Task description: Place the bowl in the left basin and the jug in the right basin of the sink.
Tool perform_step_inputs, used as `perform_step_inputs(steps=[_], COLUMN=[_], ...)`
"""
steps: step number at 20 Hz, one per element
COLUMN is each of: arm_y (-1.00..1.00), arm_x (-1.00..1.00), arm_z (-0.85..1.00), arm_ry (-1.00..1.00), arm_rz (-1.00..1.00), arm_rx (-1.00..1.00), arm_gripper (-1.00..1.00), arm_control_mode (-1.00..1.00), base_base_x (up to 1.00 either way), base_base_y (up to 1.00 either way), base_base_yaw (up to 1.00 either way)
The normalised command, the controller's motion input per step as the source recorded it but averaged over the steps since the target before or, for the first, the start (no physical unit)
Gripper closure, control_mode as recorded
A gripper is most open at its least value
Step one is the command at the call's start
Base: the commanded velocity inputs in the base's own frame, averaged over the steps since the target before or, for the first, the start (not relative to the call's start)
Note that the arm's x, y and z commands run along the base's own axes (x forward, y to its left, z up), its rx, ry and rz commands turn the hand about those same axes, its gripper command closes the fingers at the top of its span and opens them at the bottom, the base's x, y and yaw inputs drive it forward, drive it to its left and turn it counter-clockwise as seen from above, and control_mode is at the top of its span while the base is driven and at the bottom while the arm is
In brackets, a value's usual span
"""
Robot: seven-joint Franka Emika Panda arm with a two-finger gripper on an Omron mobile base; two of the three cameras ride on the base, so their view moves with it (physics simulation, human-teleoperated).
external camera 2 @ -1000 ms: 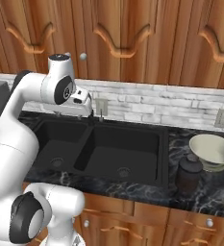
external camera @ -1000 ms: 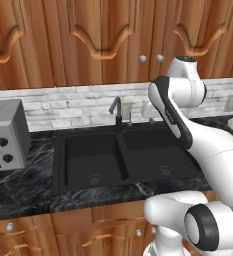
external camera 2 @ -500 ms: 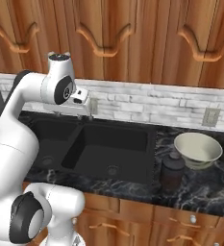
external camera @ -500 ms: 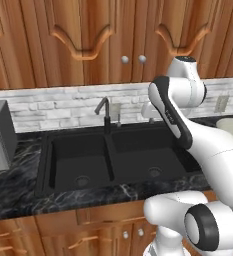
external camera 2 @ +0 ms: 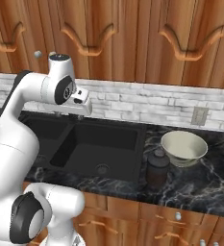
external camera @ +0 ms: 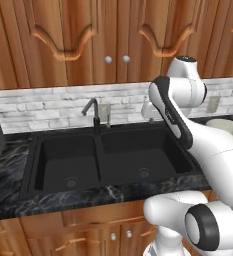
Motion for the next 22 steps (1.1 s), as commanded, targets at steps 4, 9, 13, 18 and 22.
perform_step_inputs(steps=[4, 9, 13, 18, 22], arm_y=[0.0, 0.0, 0.0, 0.0, 0.0], arm_x=[0.0, 0.0, 0.0, 0.0, 0.0], arm_z=[0.0, 0.0, 0.0, 0.0, 0.0], arm_ry=[0.0, 0.0, 0.0, 0.0, 0.0], arm_rz=[0.0, 0.0, 0.0, 0.0, 0.0], arm_rx=[0.0, 0.0, 0.0, 0.0, 0.0], arm_gripper=[-1.0, -1.0, -1.0, -1.0, -1.0], arm_control_mode=[1.0, 1.0, 1.0, 1.0, 1.0], base_base_x=[-0.05, -0.02, 0.01, 0.06, 0.23], base_base_y=[-0.31, -0.32, -0.31, -0.31, -0.2], base_base_yaw=[0.0, 0.0, 0.0, 0.0, 0.0])
